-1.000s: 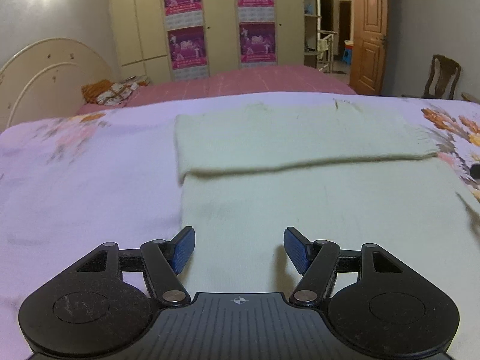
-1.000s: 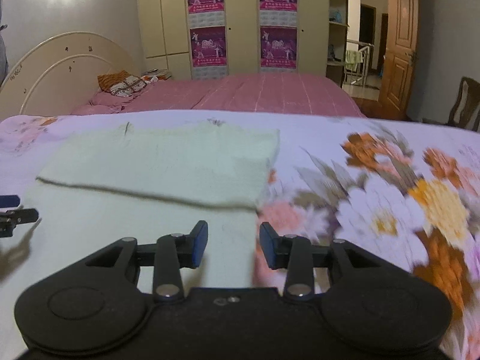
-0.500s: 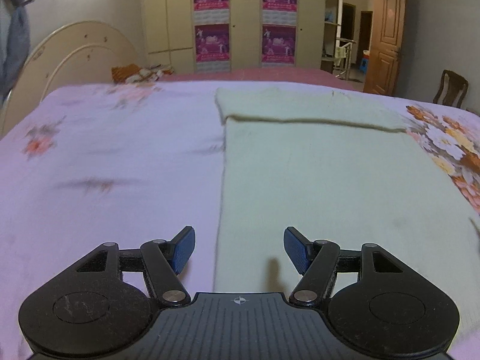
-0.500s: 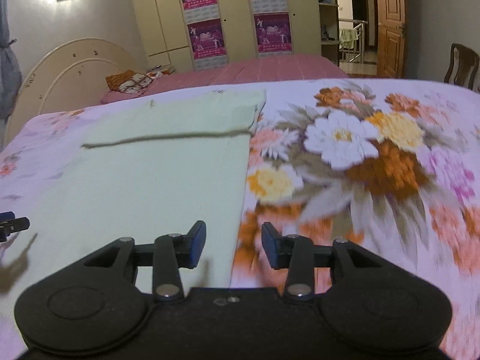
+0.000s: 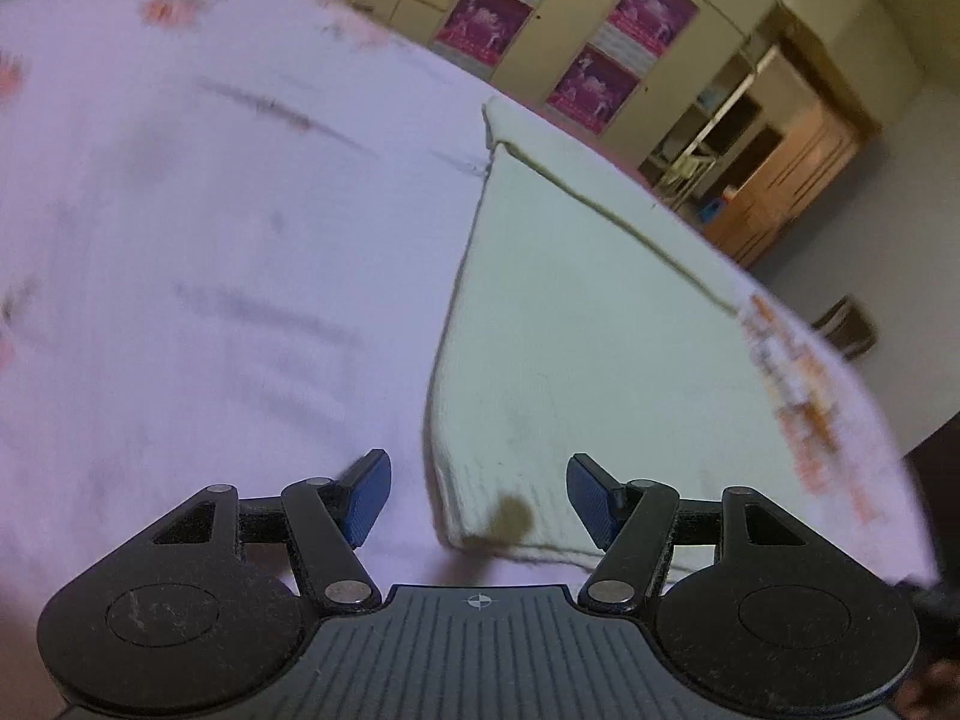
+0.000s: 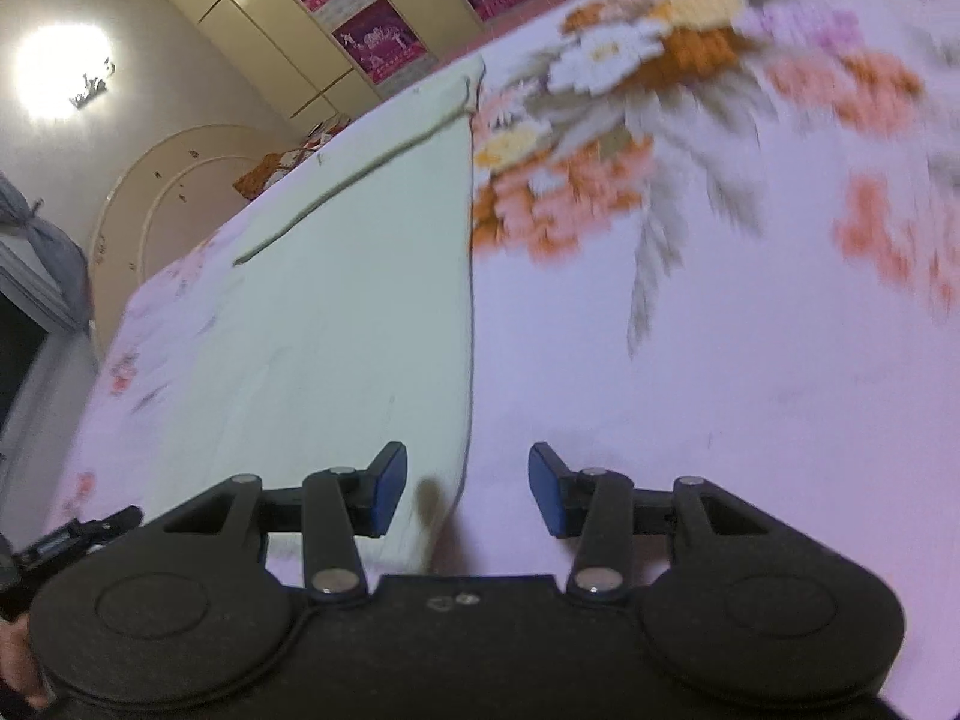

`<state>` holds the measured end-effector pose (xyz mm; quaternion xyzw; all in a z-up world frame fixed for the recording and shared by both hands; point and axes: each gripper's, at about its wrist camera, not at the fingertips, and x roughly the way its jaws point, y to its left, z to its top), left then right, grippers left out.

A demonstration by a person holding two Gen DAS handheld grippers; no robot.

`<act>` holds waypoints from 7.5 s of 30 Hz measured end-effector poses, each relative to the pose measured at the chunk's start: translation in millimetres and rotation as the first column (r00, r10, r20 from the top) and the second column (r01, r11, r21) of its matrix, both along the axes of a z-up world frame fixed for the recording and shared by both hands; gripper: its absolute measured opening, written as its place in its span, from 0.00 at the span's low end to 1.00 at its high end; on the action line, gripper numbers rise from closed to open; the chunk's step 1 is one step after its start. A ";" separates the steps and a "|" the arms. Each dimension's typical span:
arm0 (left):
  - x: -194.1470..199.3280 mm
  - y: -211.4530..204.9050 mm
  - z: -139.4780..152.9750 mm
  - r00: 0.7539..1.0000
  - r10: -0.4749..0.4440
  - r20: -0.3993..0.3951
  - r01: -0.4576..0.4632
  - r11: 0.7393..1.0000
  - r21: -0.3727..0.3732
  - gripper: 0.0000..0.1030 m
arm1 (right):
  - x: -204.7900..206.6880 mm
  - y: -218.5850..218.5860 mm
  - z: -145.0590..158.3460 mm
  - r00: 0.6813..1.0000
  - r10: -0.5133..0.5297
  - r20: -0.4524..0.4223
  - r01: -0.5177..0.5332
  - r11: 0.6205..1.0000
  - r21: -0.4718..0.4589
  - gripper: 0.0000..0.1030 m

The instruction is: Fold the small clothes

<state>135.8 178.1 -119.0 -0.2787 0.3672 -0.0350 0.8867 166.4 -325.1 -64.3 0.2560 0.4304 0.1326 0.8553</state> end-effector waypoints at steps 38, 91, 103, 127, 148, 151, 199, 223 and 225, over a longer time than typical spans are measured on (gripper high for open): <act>16.9 19.9 -46.7 0.999 -0.053 0.010 0.054 0.954 -0.294 0.29 | 38.0 6.0 -26.1 0.997 0.071 -0.019 -0.063 0.955 0.289 0.39; 140.4 1.9 70.6 0.967 0.032 0.251 0.052 0.947 -0.318 0.04 | 124.7 29.4 92.8 0.971 0.106 0.215 -0.112 0.994 0.016 0.05; 381.2 7.8 58.5 0.978 0.003 0.209 0.047 0.971 -0.234 0.04 | 342.3 26.2 70.2 0.994 -0.014 0.112 0.003 0.995 0.102 0.05; 483.7 -35.1 31.3 0.951 -0.298 0.079 0.256 0.906 0.337 0.37 | 439.2 43.4 1.7 0.984 0.106 0.142 -0.092 0.991 -0.098 0.30; 468.3 -17.5 30.0 0.942 -0.273 0.195 0.199 0.922 0.331 0.04 | 421.0 101.2 18.2 0.942 0.246 0.228 -0.096 0.850 -0.519 0.25; 468.2 -18.7 22.3 0.946 -0.271 0.179 0.202 0.923 0.327 0.04 | 420.8 101.9 12.3 0.945 0.261 0.199 -0.128 0.850 -0.511 0.18; 420.4 -97.7 39.0 0.931 -0.258 0.258 0.101 0.862 0.496 0.64 | 401.5 89.0 36.4 0.925 0.128 0.358 0.088 0.844 -0.529 0.36; 291.4 -164.4 15.7 0.947 -0.292 0.137 0.189 0.846 0.499 0.64 | 261.5 185.8 10.6 0.898 0.372 0.234 -0.214 0.835 -0.507 0.32; 283.5 -167.8 12.7 0.949 -0.280 0.142 0.171 0.840 0.514 0.64 | 257.1 193.6 -0.4 0.900 0.384 0.204 -0.223 0.811 -0.541 0.33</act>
